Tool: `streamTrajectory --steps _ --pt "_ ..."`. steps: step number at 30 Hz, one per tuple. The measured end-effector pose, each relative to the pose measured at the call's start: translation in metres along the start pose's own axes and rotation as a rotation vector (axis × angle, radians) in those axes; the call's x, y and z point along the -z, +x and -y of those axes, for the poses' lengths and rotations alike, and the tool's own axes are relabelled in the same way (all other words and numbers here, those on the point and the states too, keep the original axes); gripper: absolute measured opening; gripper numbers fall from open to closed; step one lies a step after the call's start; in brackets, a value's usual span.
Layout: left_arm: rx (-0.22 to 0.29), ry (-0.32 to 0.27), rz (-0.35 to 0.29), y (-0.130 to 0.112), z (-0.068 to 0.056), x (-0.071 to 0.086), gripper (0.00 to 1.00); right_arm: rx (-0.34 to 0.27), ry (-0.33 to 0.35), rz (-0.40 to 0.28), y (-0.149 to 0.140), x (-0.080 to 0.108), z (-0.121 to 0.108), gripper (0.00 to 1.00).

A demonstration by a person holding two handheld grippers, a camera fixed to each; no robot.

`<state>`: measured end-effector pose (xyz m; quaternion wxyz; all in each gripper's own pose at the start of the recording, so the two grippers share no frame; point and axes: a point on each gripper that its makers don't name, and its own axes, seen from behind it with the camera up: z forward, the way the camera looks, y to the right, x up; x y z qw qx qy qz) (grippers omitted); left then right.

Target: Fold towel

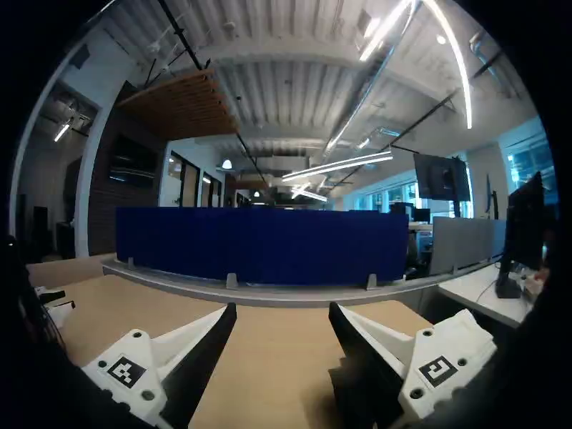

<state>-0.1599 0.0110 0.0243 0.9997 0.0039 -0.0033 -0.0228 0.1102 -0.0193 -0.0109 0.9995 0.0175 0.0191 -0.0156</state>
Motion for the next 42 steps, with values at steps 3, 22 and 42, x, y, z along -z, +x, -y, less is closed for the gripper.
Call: streamTrajectory --steps 3,22,42 --pt "0.0 0.0 0.0 0.0 0.0 0.0 0.93 0.009 -0.001 0.002 -0.004 -0.001 -0.001 1.0" --pt "0.0 0.0 0.0 0.0 -0.001 0.0 0.93 -0.024 -0.025 0.049 -0.1 -0.006 -0.026 1.0" --pt "0.0 0.0 0.0 -0.001 -0.001 0.0 0.93 -0.033 -0.018 0.033 -0.132 -0.008 -0.019 1.0"
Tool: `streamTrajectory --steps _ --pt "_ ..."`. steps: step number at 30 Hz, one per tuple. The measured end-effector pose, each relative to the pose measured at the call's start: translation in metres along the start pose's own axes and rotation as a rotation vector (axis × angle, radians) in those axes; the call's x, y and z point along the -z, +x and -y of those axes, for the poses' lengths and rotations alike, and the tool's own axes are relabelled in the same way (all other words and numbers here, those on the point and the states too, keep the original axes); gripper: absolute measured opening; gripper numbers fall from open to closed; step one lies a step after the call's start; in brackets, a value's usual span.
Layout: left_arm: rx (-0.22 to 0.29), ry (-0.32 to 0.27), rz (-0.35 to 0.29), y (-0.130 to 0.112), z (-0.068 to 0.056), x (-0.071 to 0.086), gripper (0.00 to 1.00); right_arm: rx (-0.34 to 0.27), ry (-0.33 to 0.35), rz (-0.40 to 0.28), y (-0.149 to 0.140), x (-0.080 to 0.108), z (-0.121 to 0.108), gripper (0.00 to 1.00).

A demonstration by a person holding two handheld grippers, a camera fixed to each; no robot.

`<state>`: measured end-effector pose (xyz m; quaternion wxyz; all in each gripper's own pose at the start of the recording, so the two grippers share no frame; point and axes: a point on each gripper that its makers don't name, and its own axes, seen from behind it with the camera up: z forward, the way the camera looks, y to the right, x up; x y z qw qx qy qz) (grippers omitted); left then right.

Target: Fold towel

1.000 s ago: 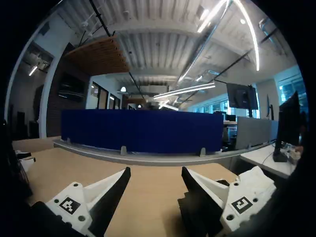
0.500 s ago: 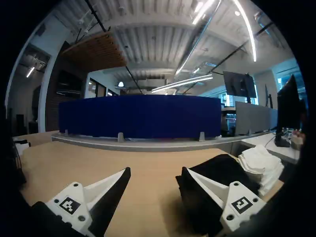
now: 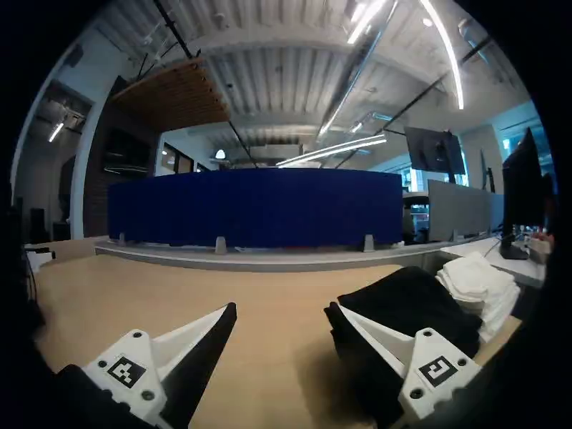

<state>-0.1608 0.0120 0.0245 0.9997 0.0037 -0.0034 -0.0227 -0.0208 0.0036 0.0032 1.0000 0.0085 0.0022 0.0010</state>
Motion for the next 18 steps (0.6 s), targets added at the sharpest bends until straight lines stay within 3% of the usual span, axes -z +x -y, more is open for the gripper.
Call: streamTrajectory --steps 18 --pt "0.0 0.0 0.0 0.0003 0.0005 0.0012 0.93 0.0 -0.014 -0.004 0.0011 0.0039 -0.0006 1.0"
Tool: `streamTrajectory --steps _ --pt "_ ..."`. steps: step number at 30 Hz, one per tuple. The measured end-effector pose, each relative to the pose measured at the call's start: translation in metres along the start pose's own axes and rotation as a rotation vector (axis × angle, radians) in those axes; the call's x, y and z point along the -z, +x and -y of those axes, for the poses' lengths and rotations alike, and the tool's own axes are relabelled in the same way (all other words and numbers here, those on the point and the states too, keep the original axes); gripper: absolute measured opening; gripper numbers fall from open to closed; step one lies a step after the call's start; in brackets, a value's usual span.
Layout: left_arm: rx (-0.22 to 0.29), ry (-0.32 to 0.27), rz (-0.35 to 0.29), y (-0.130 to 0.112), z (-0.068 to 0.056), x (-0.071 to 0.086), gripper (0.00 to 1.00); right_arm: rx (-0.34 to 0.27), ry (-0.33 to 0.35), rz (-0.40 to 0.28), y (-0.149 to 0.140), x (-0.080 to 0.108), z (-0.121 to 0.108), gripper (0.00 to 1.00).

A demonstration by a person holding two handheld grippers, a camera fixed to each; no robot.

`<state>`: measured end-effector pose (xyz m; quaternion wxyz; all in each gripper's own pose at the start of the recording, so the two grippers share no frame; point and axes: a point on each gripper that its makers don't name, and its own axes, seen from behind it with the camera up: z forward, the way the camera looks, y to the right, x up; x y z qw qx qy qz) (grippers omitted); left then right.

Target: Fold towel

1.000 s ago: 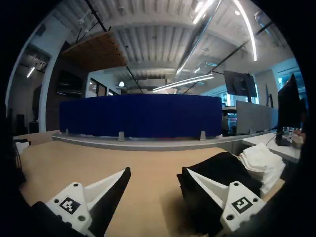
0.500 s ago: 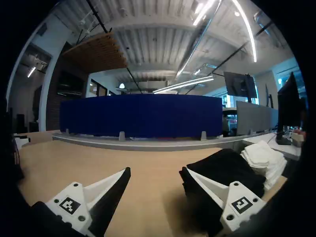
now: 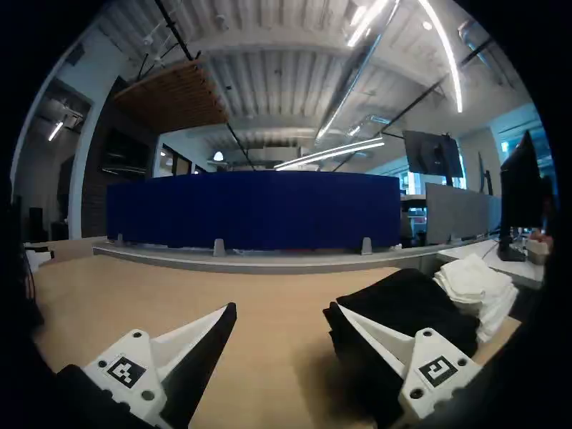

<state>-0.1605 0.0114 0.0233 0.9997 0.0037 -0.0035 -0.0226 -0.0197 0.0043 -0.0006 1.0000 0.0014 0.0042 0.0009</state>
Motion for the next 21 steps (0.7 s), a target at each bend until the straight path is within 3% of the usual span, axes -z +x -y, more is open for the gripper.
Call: streamTrajectory --steps 21 --pt "-0.001 0.001 0.0 -0.0002 -0.0006 0.0012 0.93 -0.001 -0.001 0.001 -0.0009 -0.0014 -0.0006 1.0"
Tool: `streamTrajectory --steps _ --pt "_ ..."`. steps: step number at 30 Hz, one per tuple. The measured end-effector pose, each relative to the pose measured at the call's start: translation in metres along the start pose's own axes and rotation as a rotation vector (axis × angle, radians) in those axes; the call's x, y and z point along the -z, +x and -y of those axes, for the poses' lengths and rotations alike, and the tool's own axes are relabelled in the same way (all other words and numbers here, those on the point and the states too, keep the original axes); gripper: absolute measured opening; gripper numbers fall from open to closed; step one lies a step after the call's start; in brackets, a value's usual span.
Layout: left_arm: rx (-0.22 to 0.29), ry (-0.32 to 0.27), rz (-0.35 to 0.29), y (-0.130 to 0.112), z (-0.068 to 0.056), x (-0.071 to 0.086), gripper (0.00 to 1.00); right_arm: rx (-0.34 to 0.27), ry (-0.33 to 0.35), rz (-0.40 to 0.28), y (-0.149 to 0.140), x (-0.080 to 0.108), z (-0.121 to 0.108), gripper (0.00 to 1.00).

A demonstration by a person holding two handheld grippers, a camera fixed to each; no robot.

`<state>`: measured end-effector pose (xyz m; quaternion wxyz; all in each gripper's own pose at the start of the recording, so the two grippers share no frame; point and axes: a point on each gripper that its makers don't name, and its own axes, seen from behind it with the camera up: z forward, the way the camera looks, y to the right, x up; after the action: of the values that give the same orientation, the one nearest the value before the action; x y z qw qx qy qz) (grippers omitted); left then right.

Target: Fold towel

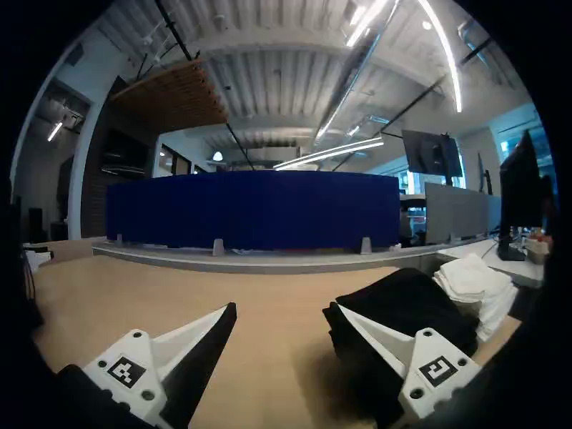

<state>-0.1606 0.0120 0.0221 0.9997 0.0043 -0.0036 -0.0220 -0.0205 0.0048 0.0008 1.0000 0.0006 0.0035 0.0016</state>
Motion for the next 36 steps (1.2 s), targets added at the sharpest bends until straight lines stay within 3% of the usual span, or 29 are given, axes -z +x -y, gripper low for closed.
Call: streamTrajectory --steps 36 --pt "0.003 -0.001 0.0 -0.0013 0.0023 -0.0021 0.94 0.0 0.0 0.0 -0.0004 0.002 0.0003 1.0"
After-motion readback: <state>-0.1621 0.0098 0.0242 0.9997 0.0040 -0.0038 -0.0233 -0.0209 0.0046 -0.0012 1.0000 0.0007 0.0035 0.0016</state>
